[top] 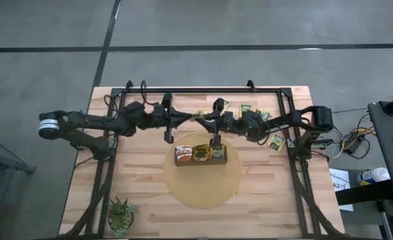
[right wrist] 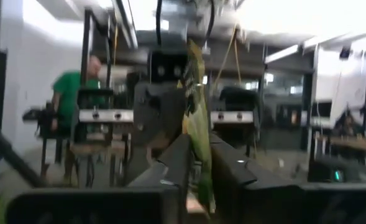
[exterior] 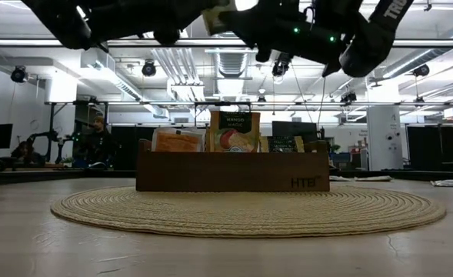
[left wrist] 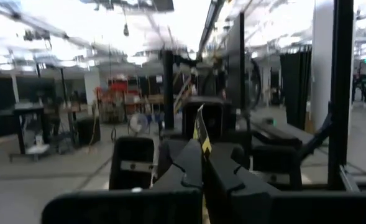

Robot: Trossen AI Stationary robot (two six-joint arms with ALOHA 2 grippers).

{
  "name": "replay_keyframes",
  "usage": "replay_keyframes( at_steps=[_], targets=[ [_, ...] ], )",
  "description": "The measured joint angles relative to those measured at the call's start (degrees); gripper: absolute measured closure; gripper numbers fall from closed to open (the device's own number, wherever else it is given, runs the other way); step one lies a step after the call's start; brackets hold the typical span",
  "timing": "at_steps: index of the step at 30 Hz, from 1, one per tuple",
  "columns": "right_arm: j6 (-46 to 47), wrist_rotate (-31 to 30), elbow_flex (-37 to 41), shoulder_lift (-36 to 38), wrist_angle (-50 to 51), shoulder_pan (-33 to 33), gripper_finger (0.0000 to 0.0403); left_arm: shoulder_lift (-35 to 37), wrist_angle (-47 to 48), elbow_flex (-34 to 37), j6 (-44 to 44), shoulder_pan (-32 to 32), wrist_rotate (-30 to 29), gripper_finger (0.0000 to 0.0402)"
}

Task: Pick & Place Tea
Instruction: Put the yellow tea bag into the right section of the wooden organizer

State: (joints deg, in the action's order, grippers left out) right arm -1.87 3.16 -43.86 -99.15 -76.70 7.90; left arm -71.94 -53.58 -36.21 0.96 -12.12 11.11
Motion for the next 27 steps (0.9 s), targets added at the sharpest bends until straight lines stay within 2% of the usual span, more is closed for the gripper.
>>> replay_keyframes(
  at_steps=[3,6,11,15,17,21,27],
  targets=[
    [-0.4,-0.1,0.0,3.3,8.8,0.1,0.0309,0.7,7.4,-1.6,0.4,0.0,0.0,0.0401],
    [-0.5,-0.2,-0.7,7.6,21.1,0.0,0.0262,1.3,21.9,-5.6,2.6,0.0,-0.8,0.0401],
    [-0.8,-0.2,-7.7,13.4,53.5,0.0,0.0199,0.6,48.2,-14.6,7.8,0.0,-6.4,0.0401],
    [-2.4,-0.2,-15.3,13.8,75.1,0.0,0.0170,-0.3,56.2,-18.4,9.1,0.0,-7.0,0.0401],
    [-3.5,-0.1,-17.8,13.2,79.3,-0.1,0.0163,-0.6,57.6,-19.3,9.6,0.0,-6.0,0.0401],
    [-4.2,1.8,-20.6,11.7,80.9,-0.2,0.0161,-1.3,60.0,-19.9,9.9,0.1,-4.3,0.0401],
    [-4.3,1.7,-22.5,9.2,81.0,0.0,0.0197,-1.4,60.1,-19.8,10.3,0.2,-4.3,0.0401]
  ],
)
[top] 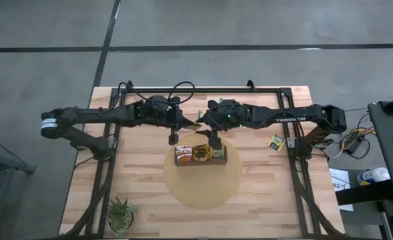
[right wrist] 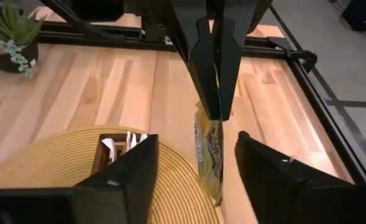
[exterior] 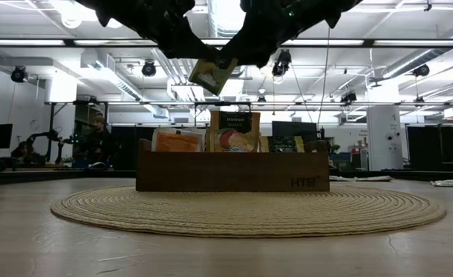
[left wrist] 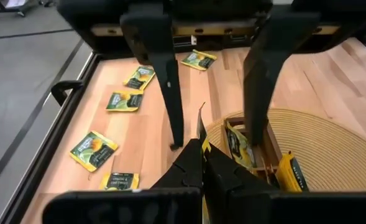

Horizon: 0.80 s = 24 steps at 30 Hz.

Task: Pick & Place Tea
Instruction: Put the yellow tea bag into the right section of the wooden organizer

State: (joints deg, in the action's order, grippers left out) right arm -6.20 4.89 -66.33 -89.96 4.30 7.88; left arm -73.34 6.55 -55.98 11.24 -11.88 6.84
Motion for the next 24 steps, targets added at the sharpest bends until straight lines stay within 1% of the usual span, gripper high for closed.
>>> replay_keyframes(
  at_steps=[3,8,9,12,17,20,24],
  targets=[
    [-0.3,0.0,-0.6,-1.0,0.1,0.0,0.0246,0.0,0.0,0.0,0.8,0.0,0.0,0.0401],
    [-1.3,-0.6,-0.7,-1.0,-0.2,0.1,0.0372,0.0,0.0,0.0,1.6,0.0,0.1,0.0401],
    [-1.4,-0.9,-0.7,-0.9,-0.2,0.1,0.0381,0.0,0.0,0.0,1.9,0.1,0.0,0.0401],
    [-1.4,-1.9,-0.8,-0.9,-0.1,0.1,0.0392,0.0,-0.1,0.0,2.3,0.1,0.0,0.0401],
    [-1.5,-2.0,-0.8,-0.9,0.2,0.1,0.0394,0.0,-0.6,0.0,1.3,0.0,-0.2,0.0395],
    [-1.4,-2.0,-0.8,-0.8,1.9,0.0,0.0394,0.1,-1.0,0.0,0.7,0.0,-0.4,0.0371],
    [-1.3,-2.0,-0.8,-0.1,5.5,0.0,0.0394,0.1,-0.9,0.0,-0.6,0.0,-0.4,0.0322]
  ],
)
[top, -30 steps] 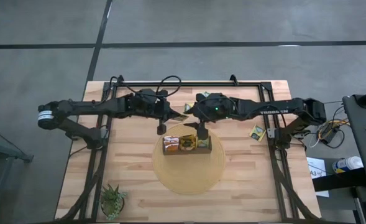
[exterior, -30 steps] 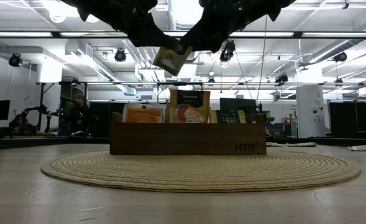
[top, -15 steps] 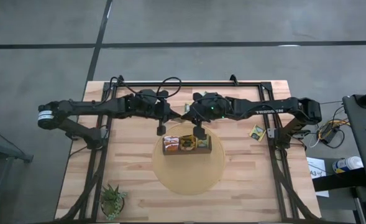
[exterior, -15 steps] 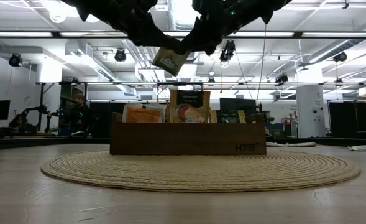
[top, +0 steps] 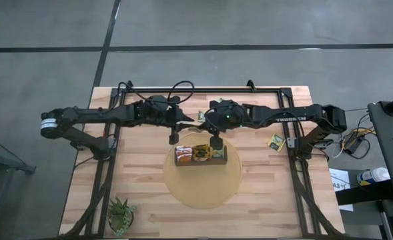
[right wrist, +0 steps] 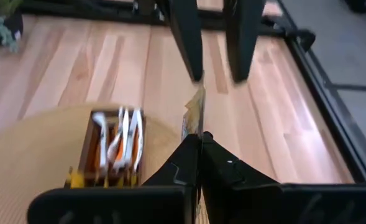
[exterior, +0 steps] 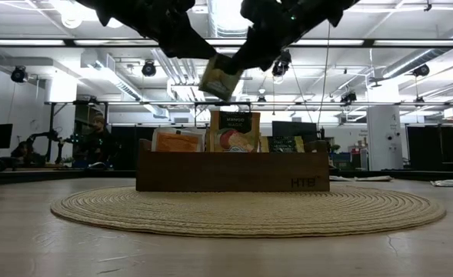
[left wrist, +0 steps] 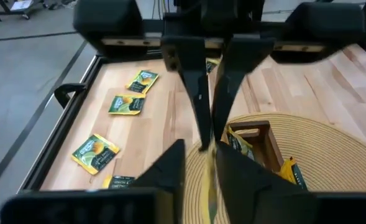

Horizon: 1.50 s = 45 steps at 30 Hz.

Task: Pick & Place Tea
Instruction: Put the yellow tea bag into the right section of the wooden organizer

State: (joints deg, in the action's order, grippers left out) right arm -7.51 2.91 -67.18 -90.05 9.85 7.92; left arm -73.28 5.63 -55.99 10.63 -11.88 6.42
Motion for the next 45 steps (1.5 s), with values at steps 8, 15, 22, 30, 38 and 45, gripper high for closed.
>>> replay_keyframes(
  at_steps=[8,15,22,30,38,45],
  targets=[
    [2.7,3.8,0.0,3.8,19.5,0.0,0.0394,0.9,3.0,0.0,-0.7,-0.1,-3.3,0.0226],
    [3.5,9.8,3.2,2.9,22.9,-2.5,0.0394,0.7,-2.4,2.2,-1.7,-0.1,-7.9,0.0215],
    [5.4,8.6,7.6,2.8,20.2,-3.4,0.0394,0.7,-6.0,3.9,-2.3,-0.1,-7.9,0.0215],
    [5.1,7.5,11.8,2.3,14.5,-3.4,0.0394,0.7,-6.8,4.0,-2.3,-0.1,-7.8,0.0215],
    [5.1,7.5,13.1,0.5,13.6,-3.4,0.0394,0.7,-8.0,4.0,-2.3,-0.1,-7.7,0.0216],
    [4.6,7.5,12.1,0.4,13.7,-3.4,0.0378,0.7,-8.0,4.0,-2.1,-0.1,-7.7,0.0216]
  ],
)
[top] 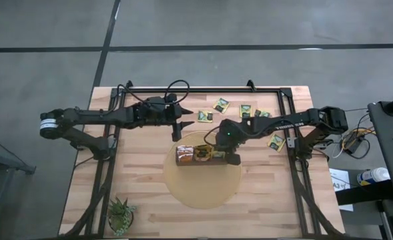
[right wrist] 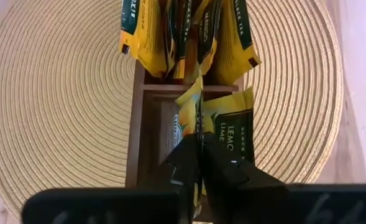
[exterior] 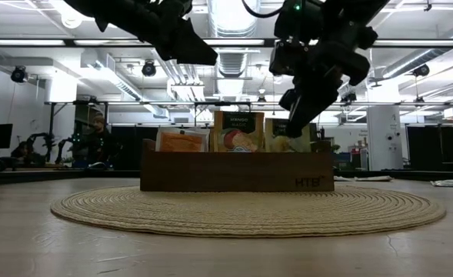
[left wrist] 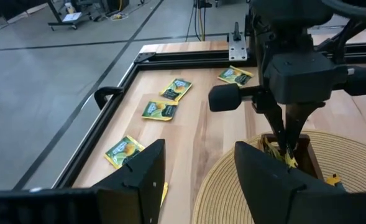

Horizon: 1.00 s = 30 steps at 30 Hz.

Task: Pick & Place Tea
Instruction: Put the yellow tea bag into the right section of the wooden organizer

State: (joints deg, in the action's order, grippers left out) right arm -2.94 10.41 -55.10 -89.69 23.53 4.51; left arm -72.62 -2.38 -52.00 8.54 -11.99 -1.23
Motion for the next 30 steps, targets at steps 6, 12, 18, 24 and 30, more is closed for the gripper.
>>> replay_keyframes(
  at_steps=[6,12,18,24,30],
  targets=[
    [-0.3,0.1,-1.7,0.1,2.6,0.0,0.0315,0.0,-0.4,1.5,0.4,0.0,0.0,0.0216],
    [-1.2,0.0,-4.7,0.2,6.3,0.2,0.0250,0.0,-0.7,3.4,0.4,0.0,0.0,0.0216],
    [-2.5,-2.4,-8.5,0.3,9.9,0.6,0.0214,0.8,-2.3,6.1,-0.5,-2.1,0.0,0.0216],
    [-3.1,-10.2,-9.3,0.4,11.8,3.7,0.0202,2.9,-7.2,11.4,-2.5,-5.0,2.5,0.0216],
    [-3.1,-11.7,-7.4,0.5,11.9,12.0,0.0202,6.9,-11.9,16.2,-2.7,-6.0,3.1,0.0216]
  ],
)
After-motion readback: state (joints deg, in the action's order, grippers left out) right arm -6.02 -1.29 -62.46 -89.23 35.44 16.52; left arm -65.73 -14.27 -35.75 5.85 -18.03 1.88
